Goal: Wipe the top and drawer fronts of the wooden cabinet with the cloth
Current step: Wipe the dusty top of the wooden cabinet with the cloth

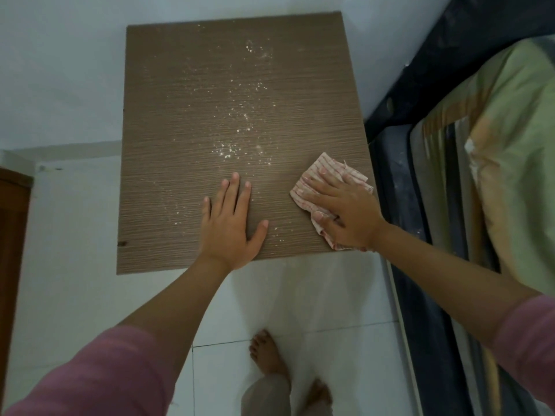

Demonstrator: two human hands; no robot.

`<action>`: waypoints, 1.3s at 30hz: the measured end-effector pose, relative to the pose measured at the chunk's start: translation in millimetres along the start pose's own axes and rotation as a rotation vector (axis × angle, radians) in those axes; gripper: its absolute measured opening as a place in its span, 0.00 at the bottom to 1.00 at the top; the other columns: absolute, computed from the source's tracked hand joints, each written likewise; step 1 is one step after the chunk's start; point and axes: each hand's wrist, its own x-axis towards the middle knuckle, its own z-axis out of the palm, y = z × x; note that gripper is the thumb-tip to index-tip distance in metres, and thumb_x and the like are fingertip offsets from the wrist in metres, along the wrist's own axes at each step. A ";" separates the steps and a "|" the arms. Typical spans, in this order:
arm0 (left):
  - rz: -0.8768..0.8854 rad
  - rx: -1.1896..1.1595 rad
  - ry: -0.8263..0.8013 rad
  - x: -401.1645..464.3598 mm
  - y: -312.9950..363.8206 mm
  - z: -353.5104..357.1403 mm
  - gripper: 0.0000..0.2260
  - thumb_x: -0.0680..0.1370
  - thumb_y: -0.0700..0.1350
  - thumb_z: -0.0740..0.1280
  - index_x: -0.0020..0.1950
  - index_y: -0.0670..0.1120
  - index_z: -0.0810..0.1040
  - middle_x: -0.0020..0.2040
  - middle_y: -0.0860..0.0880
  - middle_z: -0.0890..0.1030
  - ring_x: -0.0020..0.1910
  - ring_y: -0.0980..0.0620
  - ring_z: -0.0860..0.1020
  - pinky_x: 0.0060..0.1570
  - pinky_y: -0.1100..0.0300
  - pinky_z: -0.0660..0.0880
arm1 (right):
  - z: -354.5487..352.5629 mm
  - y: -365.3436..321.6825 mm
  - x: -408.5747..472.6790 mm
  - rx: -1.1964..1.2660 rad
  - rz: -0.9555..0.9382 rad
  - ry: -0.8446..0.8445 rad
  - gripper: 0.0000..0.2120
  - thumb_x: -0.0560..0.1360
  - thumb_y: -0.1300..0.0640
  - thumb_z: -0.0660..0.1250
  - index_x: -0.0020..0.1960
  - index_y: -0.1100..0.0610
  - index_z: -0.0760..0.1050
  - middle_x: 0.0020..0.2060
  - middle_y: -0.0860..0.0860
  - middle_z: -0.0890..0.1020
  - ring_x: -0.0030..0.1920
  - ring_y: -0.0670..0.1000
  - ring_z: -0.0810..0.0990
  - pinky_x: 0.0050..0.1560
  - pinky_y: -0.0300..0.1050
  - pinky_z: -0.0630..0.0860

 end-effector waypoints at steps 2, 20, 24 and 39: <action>0.004 -0.001 0.013 0.0 0.0 0.2 0.33 0.75 0.63 0.53 0.76 0.49 0.50 0.78 0.48 0.49 0.76 0.48 0.47 0.71 0.43 0.46 | 0.8 -3.2 -3.4 0.031 -0.003 0.009 0.22 0.77 0.48 0.56 0.70 0.52 0.70 0.71 0.51 0.69 0.72 0.59 0.65 0.71 0.64 0.60; 0.021 0.045 0.116 -1.5 -1.2 7.4 0.34 0.73 0.65 0.50 0.75 0.49 0.53 0.77 0.48 0.52 0.76 0.47 0.51 0.72 0.42 0.48 | 16.3 -42.6 -84.0 0.090 0.054 0.143 0.21 0.75 0.51 0.56 0.64 0.52 0.76 0.53 0.52 0.84 0.56 0.55 0.81 0.50 0.46 0.77; 0.021 0.054 0.113 -1.9 -1.6 7.1 0.34 0.73 0.64 0.50 0.76 0.49 0.52 0.77 0.48 0.51 0.76 0.47 0.50 0.72 0.42 0.48 | 0.1 -54.3 -95.7 0.245 0.124 0.079 0.17 0.76 0.51 0.57 0.58 0.53 0.79 0.31 0.47 0.80 0.28 0.46 0.76 0.31 0.43 0.74; 0.029 0.021 0.093 -3.9 -1.3 7.6 0.33 0.74 0.64 0.50 0.76 0.48 0.52 0.77 0.47 0.50 0.76 0.47 0.49 0.72 0.41 0.47 | 33.6 -62.8 -10.6 -0.138 0.657 0.222 0.24 0.79 0.47 0.50 0.74 0.51 0.63 0.75 0.53 0.62 0.75 0.60 0.57 0.70 0.67 0.55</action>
